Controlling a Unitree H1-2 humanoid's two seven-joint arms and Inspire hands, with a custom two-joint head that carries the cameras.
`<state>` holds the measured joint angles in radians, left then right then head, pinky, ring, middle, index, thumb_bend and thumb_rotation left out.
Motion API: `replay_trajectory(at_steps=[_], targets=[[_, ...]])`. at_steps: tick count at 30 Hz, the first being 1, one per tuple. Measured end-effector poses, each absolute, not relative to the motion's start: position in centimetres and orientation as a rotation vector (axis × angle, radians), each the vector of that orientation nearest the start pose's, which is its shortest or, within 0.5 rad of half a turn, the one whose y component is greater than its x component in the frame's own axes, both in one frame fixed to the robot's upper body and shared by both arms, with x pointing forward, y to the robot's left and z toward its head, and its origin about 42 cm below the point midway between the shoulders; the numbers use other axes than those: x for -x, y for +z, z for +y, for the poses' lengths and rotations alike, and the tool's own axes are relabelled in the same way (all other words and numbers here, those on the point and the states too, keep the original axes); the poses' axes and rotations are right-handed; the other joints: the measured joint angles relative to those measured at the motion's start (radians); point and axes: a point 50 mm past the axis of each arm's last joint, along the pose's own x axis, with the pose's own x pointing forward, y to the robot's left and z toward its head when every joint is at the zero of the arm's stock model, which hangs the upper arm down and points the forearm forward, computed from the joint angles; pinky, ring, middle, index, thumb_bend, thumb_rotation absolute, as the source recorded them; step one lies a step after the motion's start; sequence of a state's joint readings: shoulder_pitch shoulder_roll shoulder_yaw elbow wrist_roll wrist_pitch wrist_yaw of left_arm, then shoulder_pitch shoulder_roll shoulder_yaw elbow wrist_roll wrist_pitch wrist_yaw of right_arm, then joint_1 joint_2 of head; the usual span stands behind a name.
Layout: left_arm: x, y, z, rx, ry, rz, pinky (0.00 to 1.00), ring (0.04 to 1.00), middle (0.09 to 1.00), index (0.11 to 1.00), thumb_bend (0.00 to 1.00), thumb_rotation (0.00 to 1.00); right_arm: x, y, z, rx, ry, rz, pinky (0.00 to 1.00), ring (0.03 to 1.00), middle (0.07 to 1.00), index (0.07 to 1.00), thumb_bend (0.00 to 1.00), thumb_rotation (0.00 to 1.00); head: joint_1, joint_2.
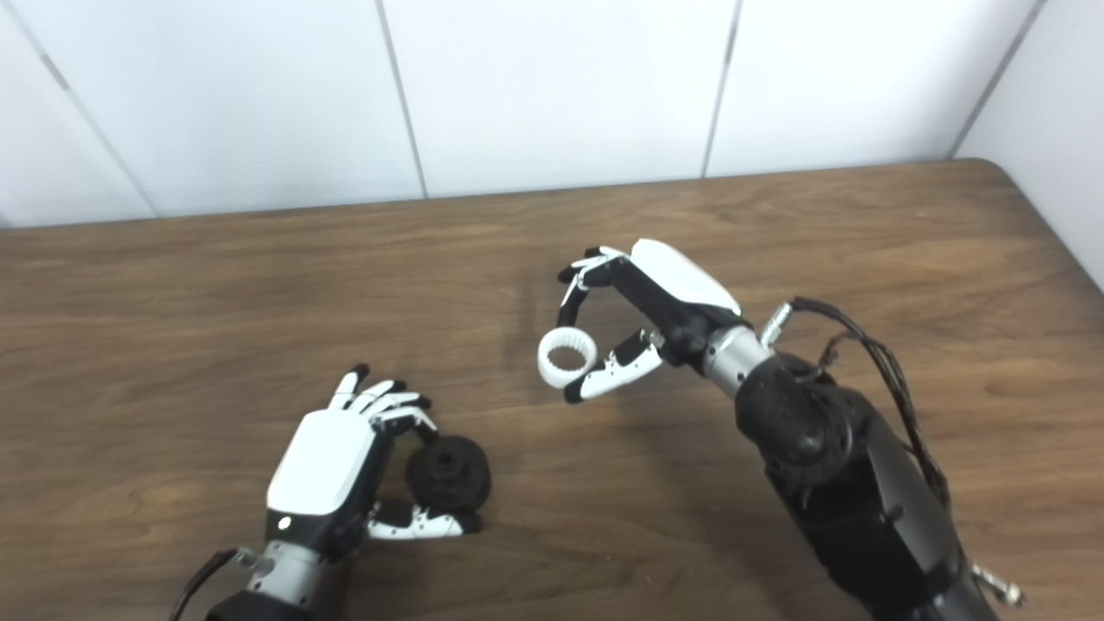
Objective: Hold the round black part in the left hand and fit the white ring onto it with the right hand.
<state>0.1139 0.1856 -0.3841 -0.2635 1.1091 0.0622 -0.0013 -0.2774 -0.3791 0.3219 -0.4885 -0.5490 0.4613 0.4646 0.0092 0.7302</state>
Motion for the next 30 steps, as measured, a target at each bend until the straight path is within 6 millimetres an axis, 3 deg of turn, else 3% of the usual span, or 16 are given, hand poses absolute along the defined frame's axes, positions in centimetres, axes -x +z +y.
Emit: replay_trajectory(at_steps=[12, 30], targets=[[-22.7, 12.6, 15.5, -1.218, -0.245, -0.27, 1.0, 0.86, 0.771, 0.486, 0.52, 0.05, -29.8, 23.5, -17.5, 0.887, 0.549, -0.164, 0.89, 0.947, 0.822, 0.483, 0.52, 0.13, 0.029, 0.006], [-23.0, 12.6, 14.6, -1.216, -0.245, -0.27, 1.0, 0.857, 0.765, 0.485, 0.52, 0.05, -29.3, 22.7, -15.7, 0.856, 0.601, -0.178, 0.92, 0.952, 0.813, 0.483, 0.52, 0.13, 0.055, 0.009]])
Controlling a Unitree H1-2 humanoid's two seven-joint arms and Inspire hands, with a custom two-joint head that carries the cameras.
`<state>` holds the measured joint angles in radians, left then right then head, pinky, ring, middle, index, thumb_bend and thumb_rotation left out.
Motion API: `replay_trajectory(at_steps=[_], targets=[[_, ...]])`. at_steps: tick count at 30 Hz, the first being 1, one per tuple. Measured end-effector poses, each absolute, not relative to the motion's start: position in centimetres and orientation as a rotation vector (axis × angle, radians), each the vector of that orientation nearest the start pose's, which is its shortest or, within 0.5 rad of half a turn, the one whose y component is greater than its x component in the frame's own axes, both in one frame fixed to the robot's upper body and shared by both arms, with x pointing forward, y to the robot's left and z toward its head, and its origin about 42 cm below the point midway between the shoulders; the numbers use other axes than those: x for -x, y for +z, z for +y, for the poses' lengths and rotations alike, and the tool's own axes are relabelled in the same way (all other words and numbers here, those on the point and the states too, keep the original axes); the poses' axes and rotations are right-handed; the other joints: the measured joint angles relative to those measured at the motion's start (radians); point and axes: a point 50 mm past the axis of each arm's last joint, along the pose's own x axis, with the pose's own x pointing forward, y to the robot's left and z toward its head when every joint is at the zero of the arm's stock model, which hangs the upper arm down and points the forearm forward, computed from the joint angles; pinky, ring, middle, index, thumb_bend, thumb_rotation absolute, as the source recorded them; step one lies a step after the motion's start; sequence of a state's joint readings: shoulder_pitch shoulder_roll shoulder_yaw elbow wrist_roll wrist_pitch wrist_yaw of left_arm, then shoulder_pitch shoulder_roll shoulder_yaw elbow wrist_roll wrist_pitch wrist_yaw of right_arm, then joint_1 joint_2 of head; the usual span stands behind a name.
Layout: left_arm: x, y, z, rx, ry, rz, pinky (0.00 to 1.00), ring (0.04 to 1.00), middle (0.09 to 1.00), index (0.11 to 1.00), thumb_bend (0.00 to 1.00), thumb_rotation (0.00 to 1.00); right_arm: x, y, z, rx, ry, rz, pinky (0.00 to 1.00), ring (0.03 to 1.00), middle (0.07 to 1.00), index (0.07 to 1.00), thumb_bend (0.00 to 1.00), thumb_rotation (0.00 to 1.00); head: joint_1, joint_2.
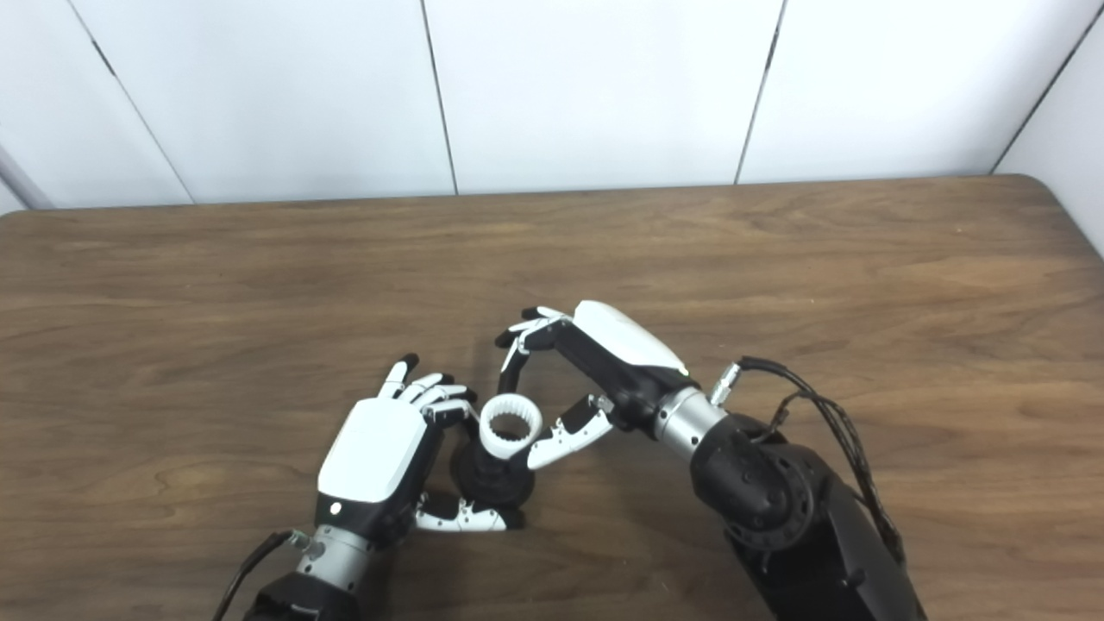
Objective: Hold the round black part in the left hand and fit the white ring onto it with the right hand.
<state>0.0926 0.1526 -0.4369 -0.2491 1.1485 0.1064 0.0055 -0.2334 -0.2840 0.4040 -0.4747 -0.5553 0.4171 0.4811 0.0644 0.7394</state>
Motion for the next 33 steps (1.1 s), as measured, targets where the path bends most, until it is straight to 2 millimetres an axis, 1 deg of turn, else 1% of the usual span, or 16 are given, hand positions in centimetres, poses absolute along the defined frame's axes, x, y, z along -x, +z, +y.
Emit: replay_trajectory(at_steps=[11, 19, 27, 33], targets=[[-22.9, 12.5, 14.3, -1.212, -0.238, -0.27, 1.0, 0.855, 0.765, 0.485, 0.52, 0.05, -29.1, 21.7, -14.9, 0.852, 0.637, -0.171, 0.94, 0.945, 0.811, 0.483, 0.52, 0.13, 0.008, 0.005], [-22.9, 12.5, 14.3, -1.215, -0.239, -0.272, 1.0, 0.854, 0.765, 0.485, 0.52, 0.05, -28.9, 21.2, -15.0, 0.855, 0.649, -0.175, 0.98, 0.954, 0.81, 0.484, 0.52, 0.13, 0.009, 0.008], [-22.9, 12.5, 14.1, -1.221, -0.242, -0.277, 1.0, 0.855, 0.764, 0.485, 0.52, 0.05, -29.0, 20.4, -15.2, 0.858, 0.644, -0.157, 0.98, 0.959, 0.811, 0.484, 0.52, 0.13, 0.009, 0.008], [-22.9, 12.5, 14.1, -1.221, -0.243, -0.279, 1.0, 0.851, 0.761, 0.485, 0.52, 0.05, -29.0, 20.3, -15.3, 0.868, 0.638, -0.155, 0.99, 0.961, 0.813, 0.484, 0.52, 0.13, 0.009, 0.008]])
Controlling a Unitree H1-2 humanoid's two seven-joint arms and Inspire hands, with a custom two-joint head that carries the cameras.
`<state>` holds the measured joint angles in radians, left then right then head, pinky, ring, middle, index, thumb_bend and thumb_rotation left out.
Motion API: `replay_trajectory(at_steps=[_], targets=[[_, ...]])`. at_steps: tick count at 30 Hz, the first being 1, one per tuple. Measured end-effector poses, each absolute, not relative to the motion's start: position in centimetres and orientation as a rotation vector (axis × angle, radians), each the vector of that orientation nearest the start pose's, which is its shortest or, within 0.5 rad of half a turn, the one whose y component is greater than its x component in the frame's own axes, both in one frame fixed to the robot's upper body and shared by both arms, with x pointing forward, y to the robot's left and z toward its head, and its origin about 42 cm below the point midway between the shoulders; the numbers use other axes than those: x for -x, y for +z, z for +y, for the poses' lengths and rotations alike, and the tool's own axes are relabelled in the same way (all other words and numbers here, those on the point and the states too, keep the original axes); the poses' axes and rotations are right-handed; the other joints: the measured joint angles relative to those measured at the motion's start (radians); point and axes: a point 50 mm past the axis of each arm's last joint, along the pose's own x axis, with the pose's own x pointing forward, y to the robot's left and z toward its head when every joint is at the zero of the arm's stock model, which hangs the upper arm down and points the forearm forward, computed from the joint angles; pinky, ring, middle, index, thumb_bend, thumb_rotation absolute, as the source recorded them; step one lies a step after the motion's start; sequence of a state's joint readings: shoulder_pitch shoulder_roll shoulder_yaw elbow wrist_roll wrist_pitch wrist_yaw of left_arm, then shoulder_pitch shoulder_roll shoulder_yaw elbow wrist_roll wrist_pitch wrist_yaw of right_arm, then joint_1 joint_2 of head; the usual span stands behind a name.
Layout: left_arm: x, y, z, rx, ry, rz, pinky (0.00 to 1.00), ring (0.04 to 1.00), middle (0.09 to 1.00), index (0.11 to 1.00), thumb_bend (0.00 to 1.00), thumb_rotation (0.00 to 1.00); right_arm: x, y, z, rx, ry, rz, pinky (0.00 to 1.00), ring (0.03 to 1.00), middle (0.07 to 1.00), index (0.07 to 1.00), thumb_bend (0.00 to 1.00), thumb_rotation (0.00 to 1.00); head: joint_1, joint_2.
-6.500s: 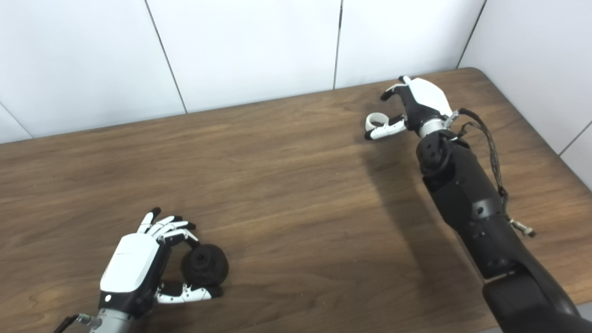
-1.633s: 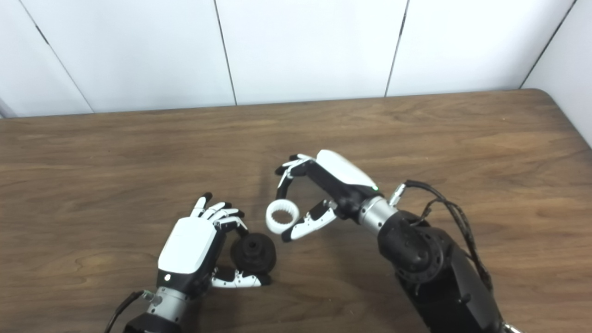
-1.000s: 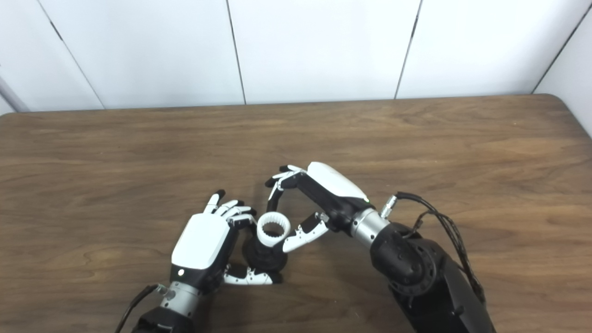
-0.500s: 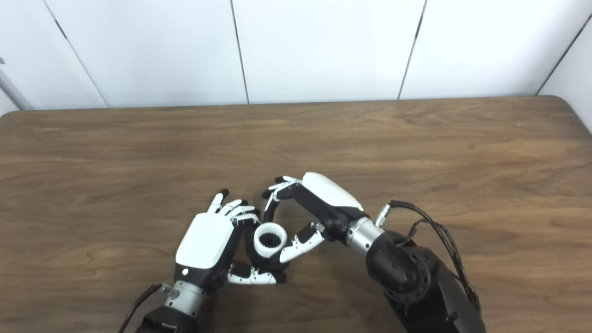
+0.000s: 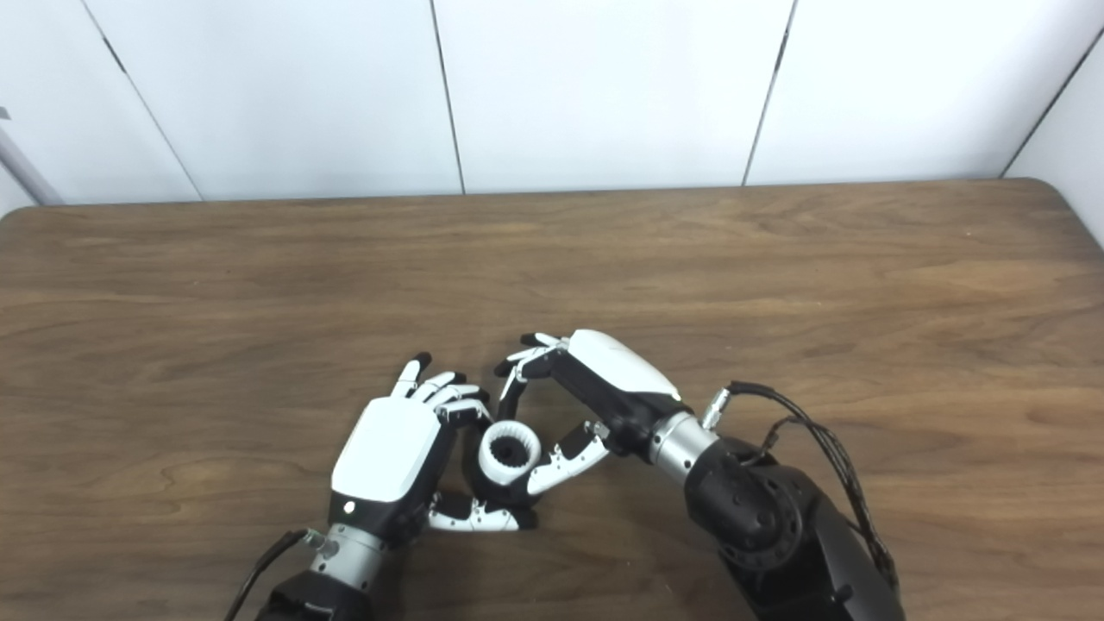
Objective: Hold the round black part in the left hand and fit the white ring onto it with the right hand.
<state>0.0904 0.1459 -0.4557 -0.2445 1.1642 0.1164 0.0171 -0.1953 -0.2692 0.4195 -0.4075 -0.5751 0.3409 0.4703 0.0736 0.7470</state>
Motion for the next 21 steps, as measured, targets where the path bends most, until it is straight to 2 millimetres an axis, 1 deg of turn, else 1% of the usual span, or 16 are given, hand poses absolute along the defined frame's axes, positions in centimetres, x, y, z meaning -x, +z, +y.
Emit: replay_trajectory(at_steps=[11, 21], targets=[[-22.83, 12.52, 13.96, -1.223, -0.245, -0.282, 1.0, 0.853, 0.762, 0.485, 0.52, 0.05, -28.97, 20.3, -15.38, 0.871, 0.638, -0.161, 0.94, 0.957, 0.81, 0.484, 0.52, 0.13, -0.003, 0.006], [-22.81, 12.54, 13.8, -1.223, -0.246, -0.284, 1.0, 0.853, 0.76, 0.485, 0.52, 0.05, -28.85, 20.14, -15.48, 0.865, 0.637, -0.158, 0.95, 0.955, 0.807, 0.484, 0.52, 0.13, 0.003, 0.009]])
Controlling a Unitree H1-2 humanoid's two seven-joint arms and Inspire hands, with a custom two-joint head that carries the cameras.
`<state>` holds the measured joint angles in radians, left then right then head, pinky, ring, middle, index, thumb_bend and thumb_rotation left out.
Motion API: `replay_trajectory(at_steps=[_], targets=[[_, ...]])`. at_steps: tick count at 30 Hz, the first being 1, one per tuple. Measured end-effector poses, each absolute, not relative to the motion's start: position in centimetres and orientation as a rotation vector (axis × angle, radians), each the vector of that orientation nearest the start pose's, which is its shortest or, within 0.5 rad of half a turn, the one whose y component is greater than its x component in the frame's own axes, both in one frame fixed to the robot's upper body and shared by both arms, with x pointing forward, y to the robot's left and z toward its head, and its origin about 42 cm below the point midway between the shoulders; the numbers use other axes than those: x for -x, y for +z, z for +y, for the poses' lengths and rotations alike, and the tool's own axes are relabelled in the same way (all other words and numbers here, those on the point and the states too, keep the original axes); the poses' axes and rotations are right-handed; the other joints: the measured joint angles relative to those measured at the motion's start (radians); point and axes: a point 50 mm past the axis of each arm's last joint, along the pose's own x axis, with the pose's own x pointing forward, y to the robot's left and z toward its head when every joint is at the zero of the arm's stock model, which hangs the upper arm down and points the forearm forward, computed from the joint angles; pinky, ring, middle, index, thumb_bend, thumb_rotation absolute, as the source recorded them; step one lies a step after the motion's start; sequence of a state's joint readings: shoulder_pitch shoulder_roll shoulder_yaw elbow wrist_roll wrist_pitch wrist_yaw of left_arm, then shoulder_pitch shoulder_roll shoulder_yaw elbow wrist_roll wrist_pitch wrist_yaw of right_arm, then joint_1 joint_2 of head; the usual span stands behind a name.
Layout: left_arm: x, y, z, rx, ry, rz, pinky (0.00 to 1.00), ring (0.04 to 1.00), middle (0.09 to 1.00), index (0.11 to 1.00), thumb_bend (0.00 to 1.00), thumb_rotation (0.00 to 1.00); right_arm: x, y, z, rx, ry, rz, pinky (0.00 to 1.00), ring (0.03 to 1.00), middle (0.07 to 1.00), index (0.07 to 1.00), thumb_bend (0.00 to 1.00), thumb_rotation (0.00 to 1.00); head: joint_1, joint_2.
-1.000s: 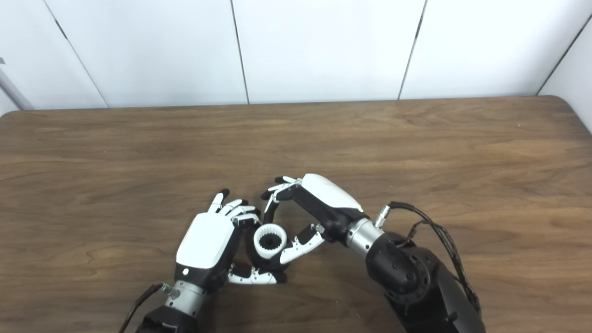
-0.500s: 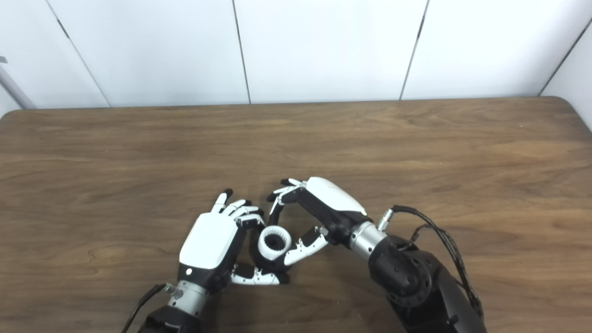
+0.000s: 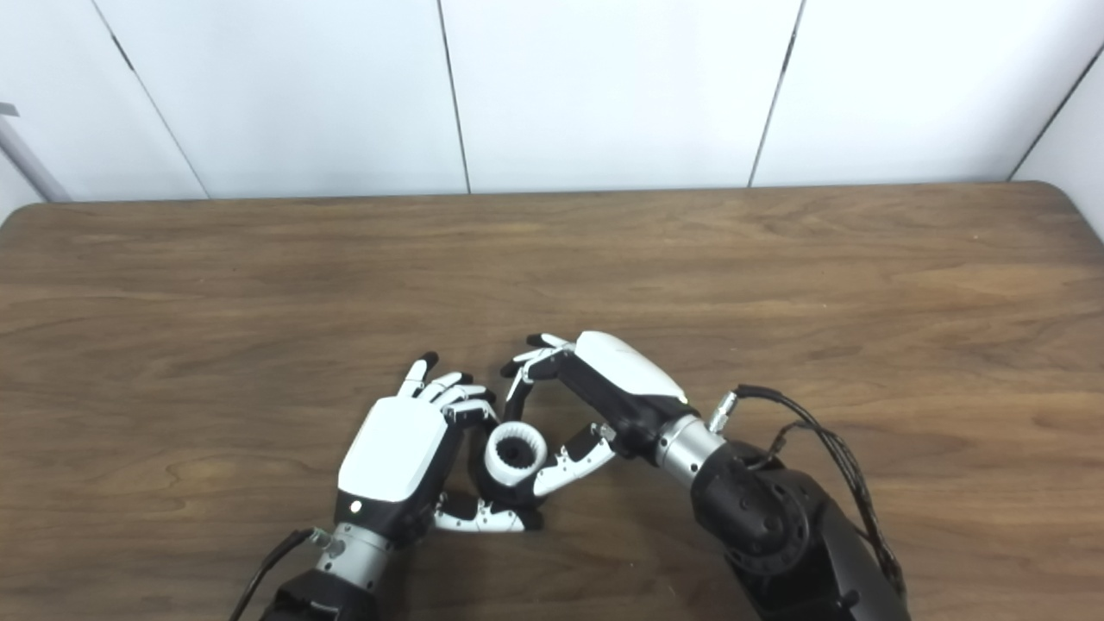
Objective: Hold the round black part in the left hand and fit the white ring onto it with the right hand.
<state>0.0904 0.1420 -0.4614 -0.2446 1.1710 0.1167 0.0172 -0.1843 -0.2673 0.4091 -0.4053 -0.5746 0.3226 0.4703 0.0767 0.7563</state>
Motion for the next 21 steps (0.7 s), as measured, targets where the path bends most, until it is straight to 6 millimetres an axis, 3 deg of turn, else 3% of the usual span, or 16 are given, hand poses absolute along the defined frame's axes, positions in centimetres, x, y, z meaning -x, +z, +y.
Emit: replay_trajectory(at_steps=[21], targets=[[-22.81, 12.51, 13.54, -1.221, -0.247, -0.289, 1.0, 0.853, 0.762, 0.485, 0.52, 0.05, -28.78, 20.04, -15.68, 0.869, 0.632, -0.161, 0.92, 0.943, 0.799, 0.484, 0.52, 0.13, 0.006, 0.0]])
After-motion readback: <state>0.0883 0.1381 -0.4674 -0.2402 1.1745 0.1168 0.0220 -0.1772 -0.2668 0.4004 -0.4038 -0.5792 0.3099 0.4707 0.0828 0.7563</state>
